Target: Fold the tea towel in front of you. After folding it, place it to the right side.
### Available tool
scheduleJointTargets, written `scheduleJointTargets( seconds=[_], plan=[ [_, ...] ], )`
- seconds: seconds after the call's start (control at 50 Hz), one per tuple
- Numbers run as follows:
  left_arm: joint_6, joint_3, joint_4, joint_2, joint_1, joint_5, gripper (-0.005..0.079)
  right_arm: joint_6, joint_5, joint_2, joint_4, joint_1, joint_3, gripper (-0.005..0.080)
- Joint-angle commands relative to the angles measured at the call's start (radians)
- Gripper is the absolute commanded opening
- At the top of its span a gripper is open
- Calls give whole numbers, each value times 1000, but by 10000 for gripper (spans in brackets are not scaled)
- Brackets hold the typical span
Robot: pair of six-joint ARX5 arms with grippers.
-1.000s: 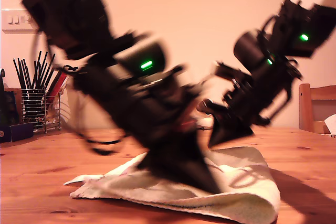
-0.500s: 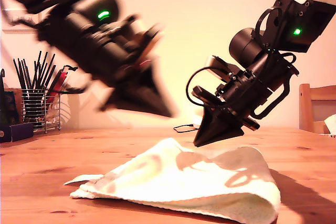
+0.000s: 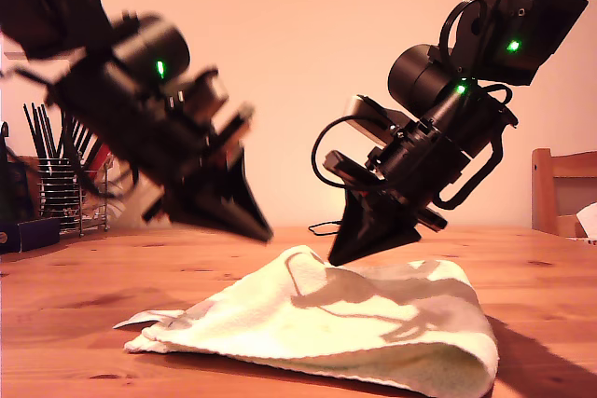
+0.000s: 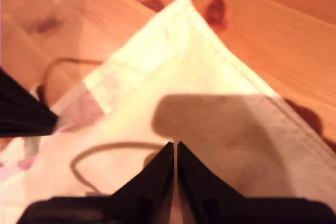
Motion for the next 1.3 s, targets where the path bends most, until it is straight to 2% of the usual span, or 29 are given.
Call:
scheduleJointTargets(
  seconds=[0.0, 0.28, 0.5, 0.56, 0.68, 0.88, 1.12, 1.28],
  plan=[
    [-7, -14, 21, 47, -1, 26, -16, -7, 6, -17, 2, 2, -11, -13],
    [-48, -14, 139, 81, -1, 81, -16, -16, 22, -17, 1, 2, -11, -13],
    [-56, -14, 144, 117, -18, 80, -17, -16, 22, -17, 2, 2, -11, -13],
    [-60, -14, 147, 130, -26, 60, -19, -15, 22, -17, 1, 2, -11, -13],
    [-55, -14, 121, 134, -33, -57, -19, -15, 22, -17, -2, 2, -11, -13],
    [-43, -14, 101, 134, -11, -156, -19, -26, 23, -17, -9, 2, -11, -13],
    [-44, -11, 95, 59, 16, -201, -19, -34, 25, -17, -9, 2, -11, -13],
    [-44, -11, 79, -9, 21, -187, -19, -32, 21, -17, -12, 2, -11, -13]
  ],
)
